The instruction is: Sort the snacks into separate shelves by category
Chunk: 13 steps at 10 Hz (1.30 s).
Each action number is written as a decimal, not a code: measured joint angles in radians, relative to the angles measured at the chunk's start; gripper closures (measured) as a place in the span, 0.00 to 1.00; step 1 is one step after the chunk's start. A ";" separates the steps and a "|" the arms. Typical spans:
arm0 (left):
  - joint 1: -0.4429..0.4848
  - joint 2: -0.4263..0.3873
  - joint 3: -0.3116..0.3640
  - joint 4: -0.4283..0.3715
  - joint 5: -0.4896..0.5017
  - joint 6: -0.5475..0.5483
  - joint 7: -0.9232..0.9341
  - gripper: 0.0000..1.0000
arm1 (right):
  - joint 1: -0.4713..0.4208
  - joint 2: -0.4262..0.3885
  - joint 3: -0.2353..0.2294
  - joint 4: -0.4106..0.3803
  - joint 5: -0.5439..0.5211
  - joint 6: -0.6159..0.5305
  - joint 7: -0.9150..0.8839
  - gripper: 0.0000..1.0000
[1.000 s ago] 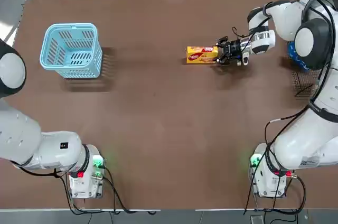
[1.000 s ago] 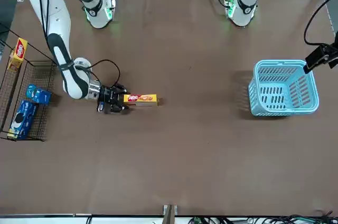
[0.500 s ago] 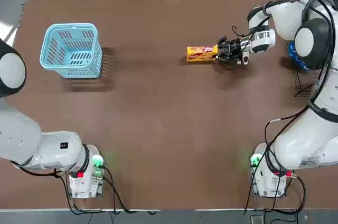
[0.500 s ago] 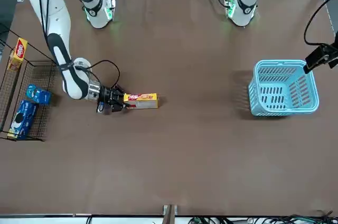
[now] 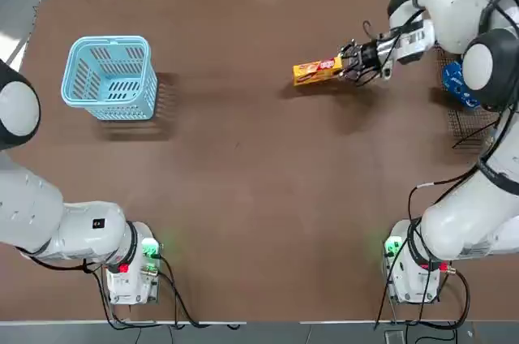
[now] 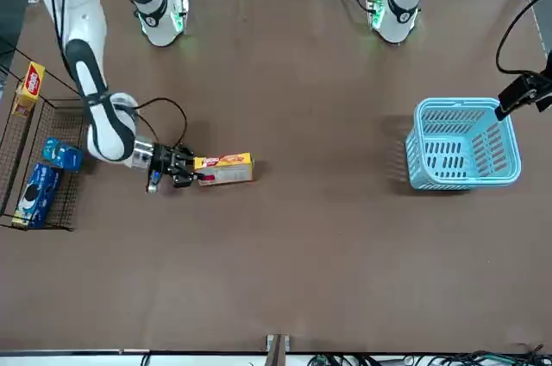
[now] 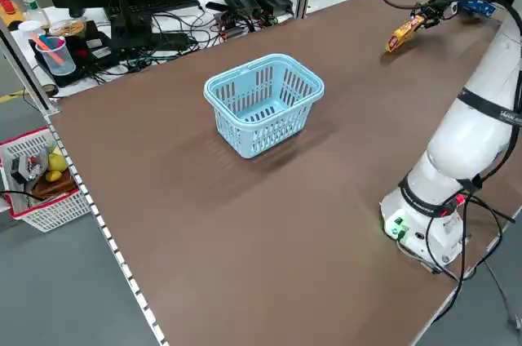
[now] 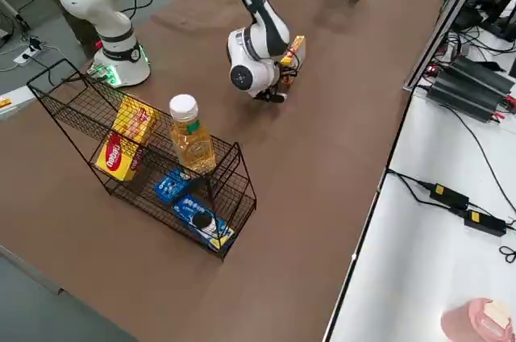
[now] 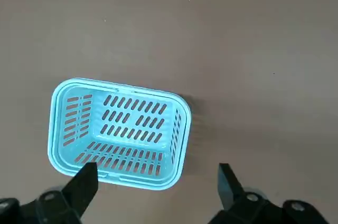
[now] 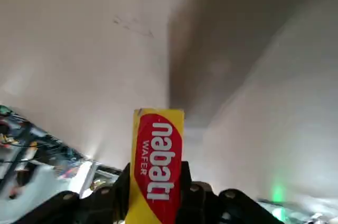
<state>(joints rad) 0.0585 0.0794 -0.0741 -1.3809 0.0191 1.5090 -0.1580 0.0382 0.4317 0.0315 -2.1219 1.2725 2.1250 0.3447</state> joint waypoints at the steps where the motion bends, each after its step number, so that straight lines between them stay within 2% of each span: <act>1: 0.000 0.000 0.000 0.000 0.000 0.000 0.000 0.00 | -0.025 -0.037 -0.011 0.027 -0.136 -0.034 0.041 0.63; 3: 0.000 0.000 -0.002 0.000 0.000 0.000 0.000 0.00 | -0.065 -0.089 -0.026 0.082 -0.340 -0.124 0.067 0.63; 5: -0.001 0.000 -0.005 0.000 0.000 0.000 0.000 0.00 | -0.081 -0.106 -0.033 0.147 -0.539 -0.176 0.072 0.63; 9: -0.002 0.000 -0.006 0.001 0.000 0.000 0.000 0.00 | -0.096 -0.120 -0.034 0.336 -1.002 -0.275 0.060 0.63; 13: -0.002 0.000 -0.007 0.001 0.000 0.000 0.000 0.00 | -0.092 -0.155 -0.020 0.440 -1.423 -0.330 -0.106 0.63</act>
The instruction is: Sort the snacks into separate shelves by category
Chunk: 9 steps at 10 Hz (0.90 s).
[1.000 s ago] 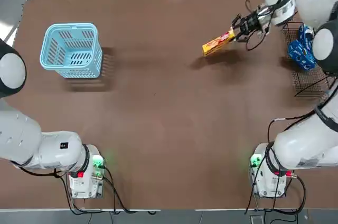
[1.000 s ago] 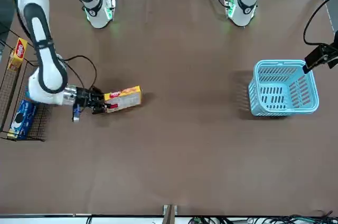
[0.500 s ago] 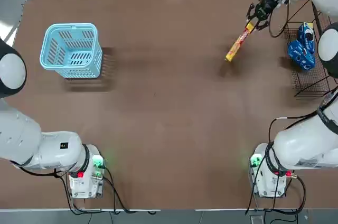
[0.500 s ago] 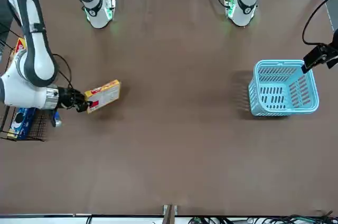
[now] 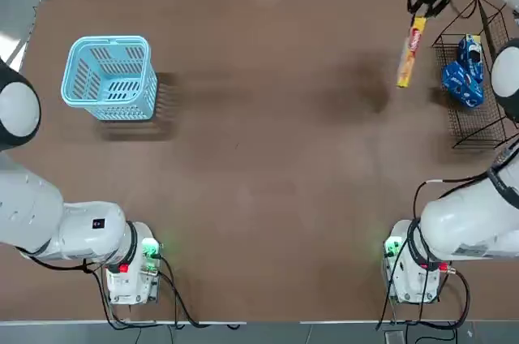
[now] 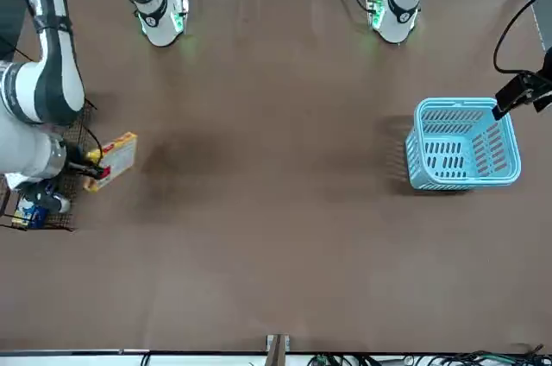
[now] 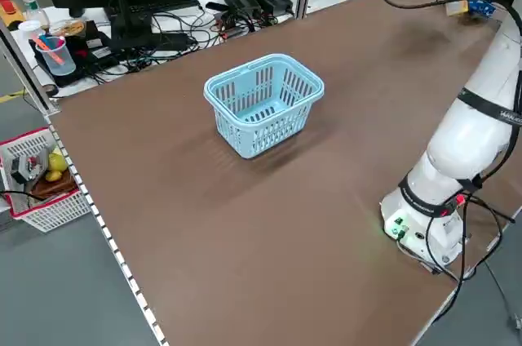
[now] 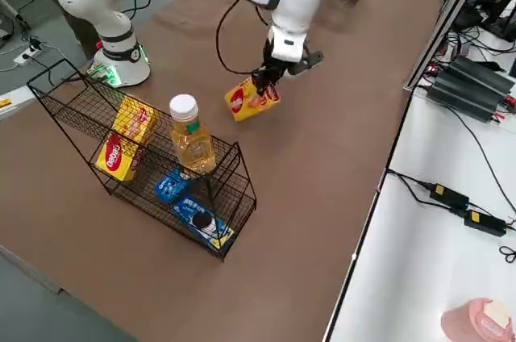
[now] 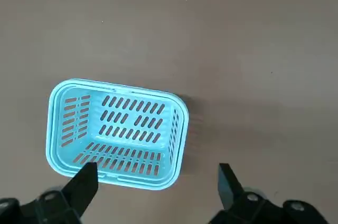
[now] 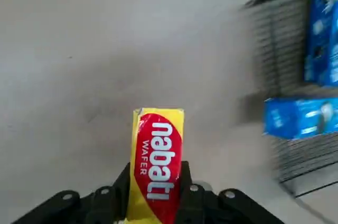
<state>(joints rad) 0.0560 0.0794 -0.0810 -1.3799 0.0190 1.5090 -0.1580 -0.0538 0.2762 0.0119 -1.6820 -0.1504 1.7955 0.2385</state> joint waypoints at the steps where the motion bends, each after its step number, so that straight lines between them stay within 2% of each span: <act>1: 0.000 0.000 0.000 0.000 0.000 0.000 0.000 0.00 | 0.005 -0.014 0.004 0.017 -0.096 -0.017 -0.051 0.63; 6: -0.001 0.000 0.000 0.000 0.000 0.000 0.000 0.00 | 0.077 -0.068 0.009 0.031 -0.441 -0.059 -0.258 0.63; 9: -0.001 0.000 -0.001 0.000 0.000 0.000 0.000 0.00 | 0.081 -0.074 0.007 0.033 -0.569 -0.030 -0.400 0.63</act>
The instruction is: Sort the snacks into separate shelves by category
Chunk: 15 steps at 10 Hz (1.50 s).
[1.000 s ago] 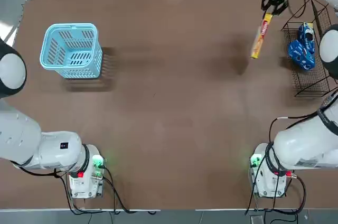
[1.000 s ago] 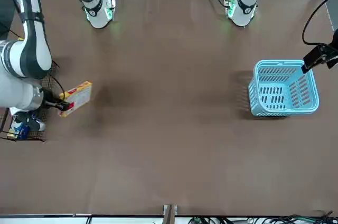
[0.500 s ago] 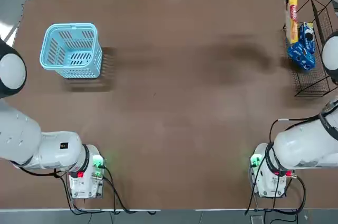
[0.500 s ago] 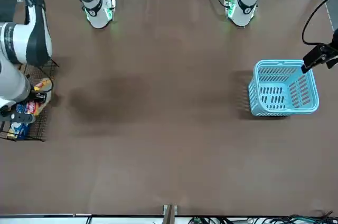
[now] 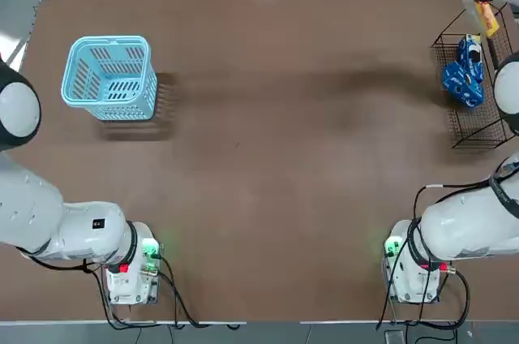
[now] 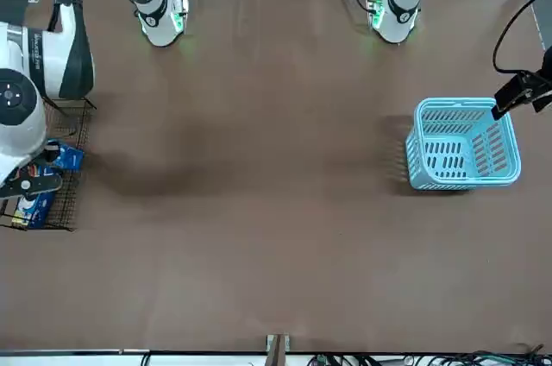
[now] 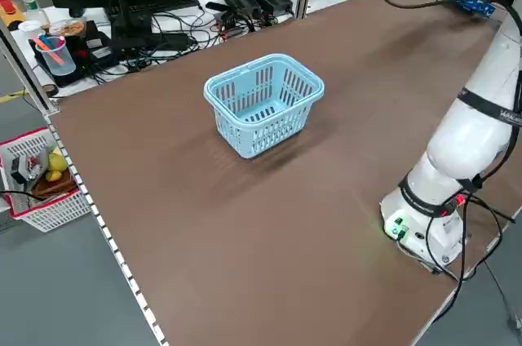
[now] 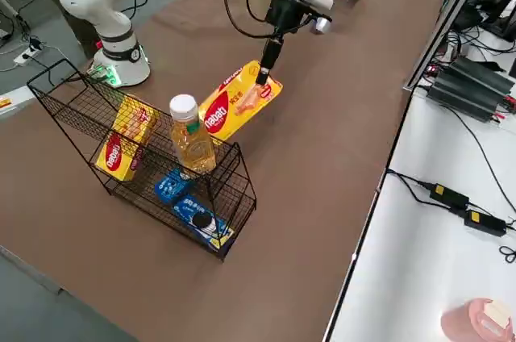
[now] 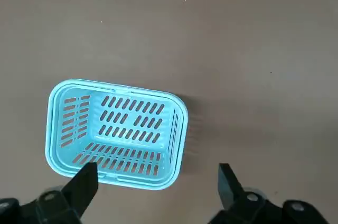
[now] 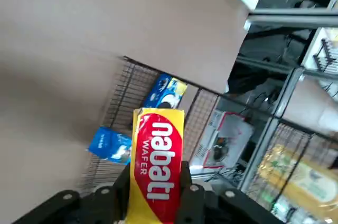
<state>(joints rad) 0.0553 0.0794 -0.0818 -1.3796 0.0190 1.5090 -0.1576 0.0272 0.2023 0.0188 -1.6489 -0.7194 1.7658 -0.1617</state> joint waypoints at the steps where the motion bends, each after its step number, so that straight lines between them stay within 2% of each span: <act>1: 0.000 0.000 0.000 0.000 0.000 0.000 0.000 0.00 | 0.001 -0.004 0.001 0.001 -0.029 0.020 -0.019 0.63; 6: 0.000 0.000 0.000 0.000 0.000 0.000 0.000 0.00 | -0.003 -0.031 0.001 -0.010 -0.103 0.175 -0.041 0.63; 12: -0.001 0.000 0.000 0.001 0.000 0.000 0.001 0.00 | -0.083 -0.094 -0.005 -0.153 -0.080 0.226 -0.039 0.63; 15: 0.000 0.000 0.000 0.001 0.000 0.000 0.001 0.00 | -0.131 -0.102 -0.010 -0.171 -0.033 0.253 -0.039 0.63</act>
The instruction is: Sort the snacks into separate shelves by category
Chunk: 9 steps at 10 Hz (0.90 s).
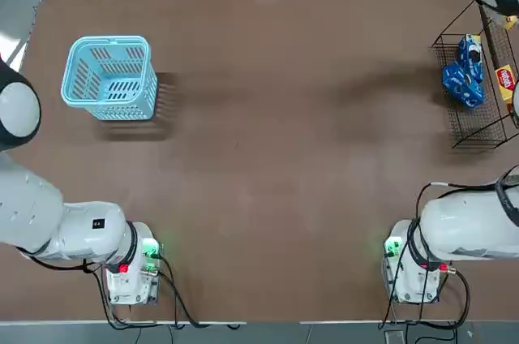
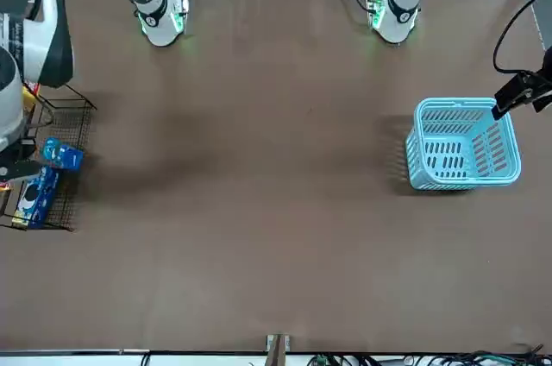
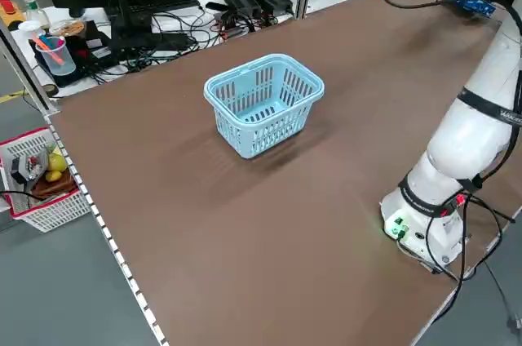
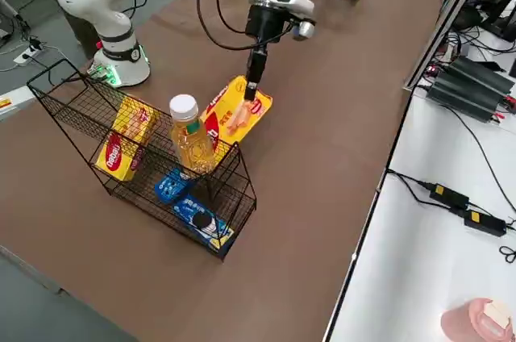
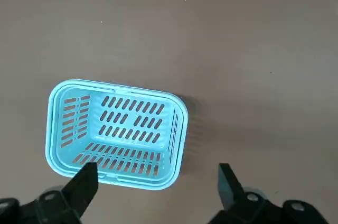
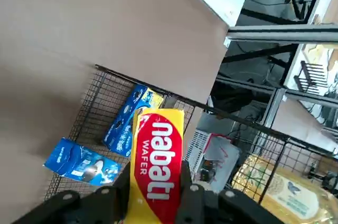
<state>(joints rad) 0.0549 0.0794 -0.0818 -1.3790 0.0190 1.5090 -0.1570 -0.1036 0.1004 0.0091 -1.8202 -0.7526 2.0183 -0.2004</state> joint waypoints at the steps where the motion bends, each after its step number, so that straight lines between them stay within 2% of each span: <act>1: 0.000 0.000 0.000 0.000 0.000 0.000 0.000 0.00 | -0.019 0.000 -0.001 -0.004 0.008 0.009 0.000 0.63; 4: 0.000 0.000 0.000 0.000 0.000 0.000 0.000 0.00 | -0.073 0.001 -0.004 -0.016 0.024 0.055 0.000 0.63; 9: 0.000 0.000 0.000 0.000 0.000 0.000 0.000 0.00 | -0.093 0.023 -0.004 -0.038 0.025 0.139 -0.001 0.63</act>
<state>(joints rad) 0.0552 0.0794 -0.0818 -1.3788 0.0190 1.5090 -0.1569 -0.1964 0.1235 0.0054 -1.8586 -0.7275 2.1570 -0.2012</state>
